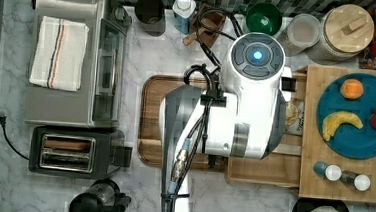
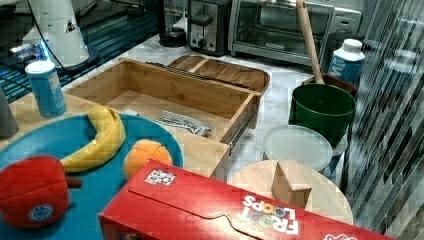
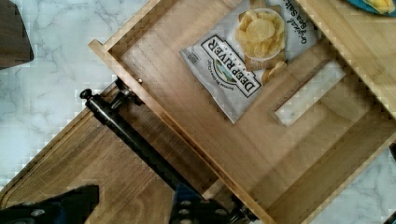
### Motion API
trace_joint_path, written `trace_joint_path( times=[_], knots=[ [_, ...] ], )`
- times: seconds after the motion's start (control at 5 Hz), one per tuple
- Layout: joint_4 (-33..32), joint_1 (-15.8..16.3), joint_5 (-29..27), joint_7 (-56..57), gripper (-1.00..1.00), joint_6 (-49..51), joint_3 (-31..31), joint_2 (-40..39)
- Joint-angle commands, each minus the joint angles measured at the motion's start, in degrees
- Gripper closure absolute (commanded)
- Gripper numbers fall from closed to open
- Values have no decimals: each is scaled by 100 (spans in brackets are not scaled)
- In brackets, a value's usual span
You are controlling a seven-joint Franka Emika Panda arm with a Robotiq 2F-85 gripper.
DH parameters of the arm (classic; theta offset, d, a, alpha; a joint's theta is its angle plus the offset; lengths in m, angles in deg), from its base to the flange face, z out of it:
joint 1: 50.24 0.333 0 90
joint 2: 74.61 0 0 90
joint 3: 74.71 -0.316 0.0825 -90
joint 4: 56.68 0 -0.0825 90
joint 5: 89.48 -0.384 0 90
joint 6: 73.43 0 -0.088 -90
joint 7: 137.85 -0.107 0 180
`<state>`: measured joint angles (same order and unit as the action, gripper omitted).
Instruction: Close the drawer.
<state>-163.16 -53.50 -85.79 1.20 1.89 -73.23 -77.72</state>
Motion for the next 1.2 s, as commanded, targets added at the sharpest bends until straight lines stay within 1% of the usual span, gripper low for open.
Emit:
trace_joint_path(
  times=[0.2, 0.4, 0.6, 0.8, 1.0, 1.2],
  knots=[
    [-2, 0, 3, 7, 100, -8, 1, -2],
    [-3, 1, 3, 7, 100, -8, 1, -2],
    [-523, 3, -215, 854, -100, -520, -40, 323],
    [-743, 80, -591, 1297, -100, -555, -133, 433],
    [-1118, 286, -544, 1557, -100, -920, -290, 600],
    [-1405, 478, -597, 1493, -100, -1205, -483, 684]
  ],
)
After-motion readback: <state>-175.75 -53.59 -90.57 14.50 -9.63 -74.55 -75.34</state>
